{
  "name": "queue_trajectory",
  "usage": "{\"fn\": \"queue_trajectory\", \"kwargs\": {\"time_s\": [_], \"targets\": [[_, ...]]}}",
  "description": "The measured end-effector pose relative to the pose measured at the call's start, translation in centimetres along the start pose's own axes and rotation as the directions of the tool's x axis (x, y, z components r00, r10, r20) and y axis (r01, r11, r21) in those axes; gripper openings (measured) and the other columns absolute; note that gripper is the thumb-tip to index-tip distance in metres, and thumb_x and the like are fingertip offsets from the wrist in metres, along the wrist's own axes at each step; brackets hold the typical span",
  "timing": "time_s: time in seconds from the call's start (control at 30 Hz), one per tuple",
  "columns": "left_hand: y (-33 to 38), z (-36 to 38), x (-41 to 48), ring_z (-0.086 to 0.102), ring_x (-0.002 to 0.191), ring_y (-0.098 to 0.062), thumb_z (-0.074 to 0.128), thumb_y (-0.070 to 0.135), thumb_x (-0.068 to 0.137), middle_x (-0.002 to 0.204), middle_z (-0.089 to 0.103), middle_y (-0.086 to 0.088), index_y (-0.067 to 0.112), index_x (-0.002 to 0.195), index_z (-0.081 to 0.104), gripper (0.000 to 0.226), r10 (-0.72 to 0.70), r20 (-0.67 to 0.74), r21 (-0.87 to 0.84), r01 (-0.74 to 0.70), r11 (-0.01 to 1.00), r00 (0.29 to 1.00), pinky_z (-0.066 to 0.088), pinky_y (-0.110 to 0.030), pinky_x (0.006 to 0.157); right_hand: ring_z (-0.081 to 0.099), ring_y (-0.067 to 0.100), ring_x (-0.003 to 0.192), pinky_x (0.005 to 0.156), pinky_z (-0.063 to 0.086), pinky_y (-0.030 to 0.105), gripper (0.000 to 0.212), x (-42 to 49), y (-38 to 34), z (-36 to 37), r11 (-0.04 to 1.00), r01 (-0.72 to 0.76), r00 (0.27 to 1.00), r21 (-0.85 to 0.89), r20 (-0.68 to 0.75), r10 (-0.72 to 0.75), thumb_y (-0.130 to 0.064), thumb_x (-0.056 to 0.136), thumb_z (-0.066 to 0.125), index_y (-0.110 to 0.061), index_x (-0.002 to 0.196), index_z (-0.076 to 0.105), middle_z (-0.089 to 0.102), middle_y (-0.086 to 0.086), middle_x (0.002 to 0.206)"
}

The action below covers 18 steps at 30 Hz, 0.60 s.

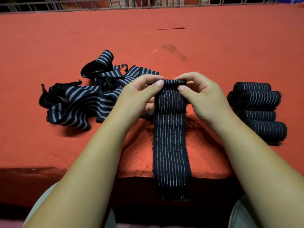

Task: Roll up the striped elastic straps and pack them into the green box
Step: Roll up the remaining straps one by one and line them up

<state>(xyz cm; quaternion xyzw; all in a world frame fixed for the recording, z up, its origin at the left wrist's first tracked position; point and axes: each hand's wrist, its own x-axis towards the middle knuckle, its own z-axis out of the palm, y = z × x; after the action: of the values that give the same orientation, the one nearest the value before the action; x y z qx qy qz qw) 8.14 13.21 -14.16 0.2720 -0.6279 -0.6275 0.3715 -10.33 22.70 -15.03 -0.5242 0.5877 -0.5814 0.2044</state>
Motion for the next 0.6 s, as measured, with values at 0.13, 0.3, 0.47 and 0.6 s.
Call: {"fn": "queue_trajectory", "kwargs": {"time_s": [0.13,0.3,0.47,0.6], "targets": [[-0.3,0.3,-0.1,0.071,0.090,-0.021,0.069,0.030,0.106,0.104,0.076,-0.006,0.020,0.115,0.079,0.017,0.015,-0.040,0.033,-0.014,0.999,0.999,0.056,-0.043,0.080,0.073,0.021,0.095,0.091,0.062,0.047,0.022,-0.2,-0.1,0.1,0.991,-0.041,0.999,0.125,0.003,0.041,-0.001,0.101,0.066,-0.012,0.118,0.075,0.077,0.019,0.108],[0.0,0.2,-0.1,0.072,0.082,-0.020,0.070,0.017,0.104,0.105,0.073,-0.013,0.016,0.116,0.080,0.015,0.005,-0.027,-0.033,-0.006,0.999,1.000,0.056,-0.034,0.064,0.068,0.022,0.096,0.089,0.055,0.046,0.022,-0.1,0.1,0.0,0.967,-0.114,0.993,0.227,0.023,0.112,-0.024,0.102,0.072,-0.011,0.119,0.077,0.075,0.021,0.120],[-0.2,0.1,0.1,0.077,0.101,-0.026,0.071,0.005,0.101,0.111,0.075,-0.016,0.008,0.121,0.077,0.021,0.020,-0.032,-0.048,-0.022,0.999,0.999,0.064,-0.040,0.090,0.069,0.018,0.092,0.083,0.057,0.037,0.021,0.2,0.8,-0.1,0.976,-0.127,0.992,0.176,0.035,0.123,-0.021,0.105,0.069,-0.010,0.121,0.077,0.079,0.017,0.114],[0.0,0.0,0.0,0.076,0.113,-0.036,0.073,0.011,0.101,0.124,0.076,-0.024,0.006,0.124,0.076,0.024,-0.021,-0.042,-0.025,0.020,0.999,0.999,0.055,-0.063,0.105,0.071,0.012,0.095,0.082,0.057,0.029,0.021,0.2,0.8,-0.1,0.990,-0.072,0.997,0.118,0.033,0.069,-0.009,0.103,0.069,-0.009,0.123,0.075,0.078,0.008,0.111]]}}
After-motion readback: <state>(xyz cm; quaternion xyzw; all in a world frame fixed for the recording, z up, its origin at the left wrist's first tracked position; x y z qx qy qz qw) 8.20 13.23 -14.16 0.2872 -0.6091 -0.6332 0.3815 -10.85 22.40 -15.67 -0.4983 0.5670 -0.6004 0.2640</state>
